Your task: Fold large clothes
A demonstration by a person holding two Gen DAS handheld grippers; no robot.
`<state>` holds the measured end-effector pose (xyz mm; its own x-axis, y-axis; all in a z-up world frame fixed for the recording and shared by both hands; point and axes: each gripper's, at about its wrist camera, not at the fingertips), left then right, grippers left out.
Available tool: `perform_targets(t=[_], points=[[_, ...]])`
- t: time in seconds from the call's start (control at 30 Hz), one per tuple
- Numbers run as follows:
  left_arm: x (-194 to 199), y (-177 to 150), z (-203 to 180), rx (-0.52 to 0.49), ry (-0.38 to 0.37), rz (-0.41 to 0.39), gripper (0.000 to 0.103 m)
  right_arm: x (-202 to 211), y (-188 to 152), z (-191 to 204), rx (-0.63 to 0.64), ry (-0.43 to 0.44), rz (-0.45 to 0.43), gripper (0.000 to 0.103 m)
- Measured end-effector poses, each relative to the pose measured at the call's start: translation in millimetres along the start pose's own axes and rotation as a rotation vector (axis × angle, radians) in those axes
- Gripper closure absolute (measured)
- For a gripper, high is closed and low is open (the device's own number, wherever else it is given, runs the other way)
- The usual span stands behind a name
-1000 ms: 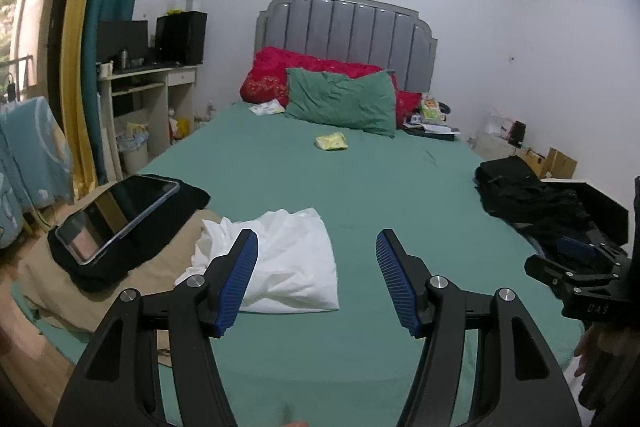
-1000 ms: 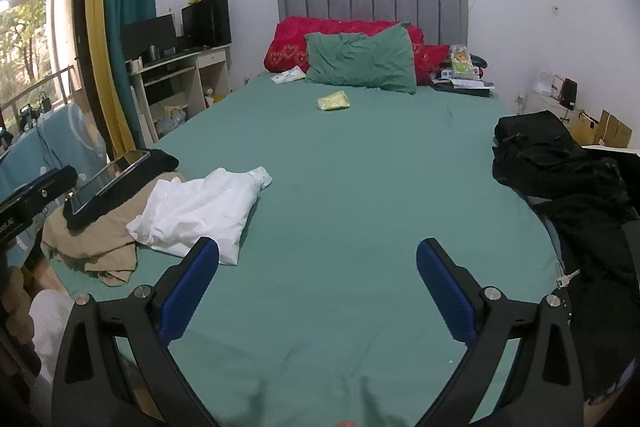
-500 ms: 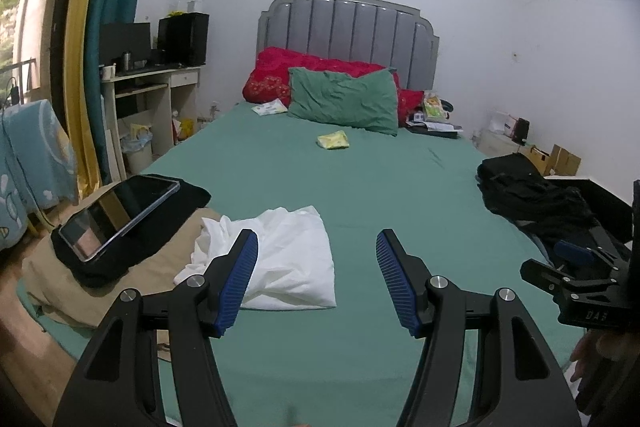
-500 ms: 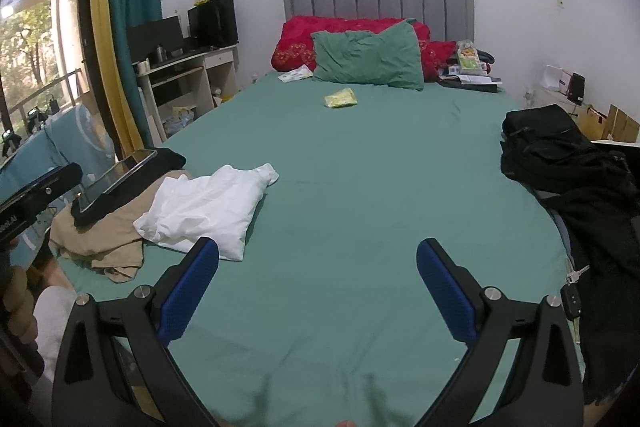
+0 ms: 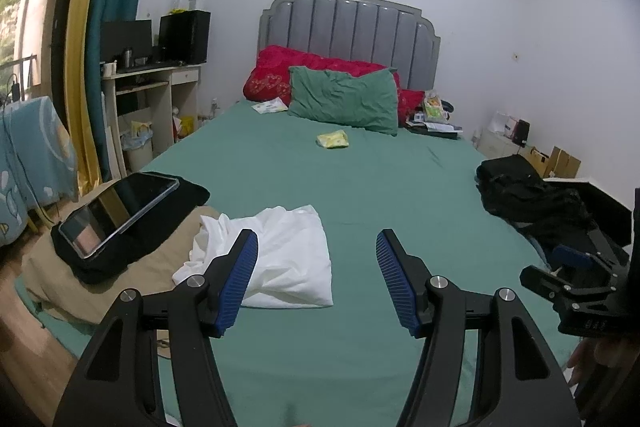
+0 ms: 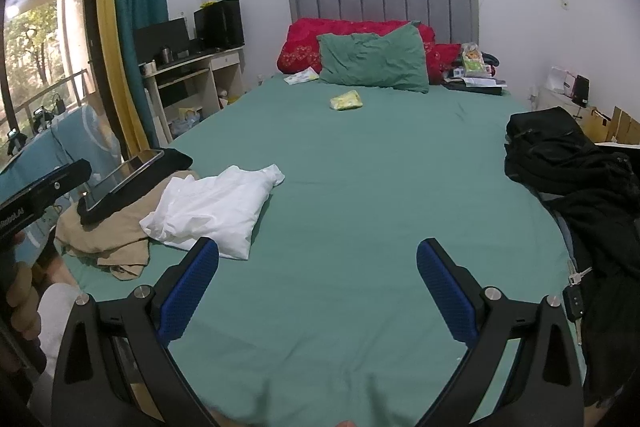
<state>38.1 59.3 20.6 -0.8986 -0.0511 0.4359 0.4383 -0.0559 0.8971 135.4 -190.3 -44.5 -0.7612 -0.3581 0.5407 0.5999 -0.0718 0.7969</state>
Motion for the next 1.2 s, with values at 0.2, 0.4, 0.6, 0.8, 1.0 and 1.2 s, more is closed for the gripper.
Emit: perform_targets(t=[0.2,0.4,0.6,0.8,1.0,1.2], points=[[-0.2,0.2,0.6,0.007,0.002,0.007,0.038,-0.8,-0.8,-0.4,-0.001,0.0,0.008,0.004],[1.0,-0.7,-2.4,0.002,0.007,0.001,0.038,-2.0,-1.0,-0.1,-0.003,0.001,0.012,0.004],[2.3,-1.9,-6.8,0.002,0.007,0.004,0.038,-2.2,-1.2,0.3,-0.003,0.0,0.013,0.004],[2.8,-2.5,-8.6,-0.003,0.005,0.006,0.038,-3.1,-3.7,0.0,-0.006,-0.002,0.015,0.004],[3.0,-2.2,-8.9,-0.006,0.02,0.007,0.038,-5.9,-6.5,-1.9,-0.012,-0.005,0.018,0.004],[1.6,0.3,-9.2,-0.011,0.021,0.009,0.038,-6.5,-7.5,-2.6,-0.013,-0.004,0.019,0.004]])
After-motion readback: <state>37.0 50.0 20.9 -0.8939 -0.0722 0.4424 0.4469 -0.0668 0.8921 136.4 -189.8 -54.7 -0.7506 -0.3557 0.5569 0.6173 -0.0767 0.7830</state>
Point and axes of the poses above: each gripper's, at about its wrist camera, not at the fingertips, and x roughly against the way its jaws point, z to its left, y to its top, and after that the axes turned 12 degrees about -x, right-handed
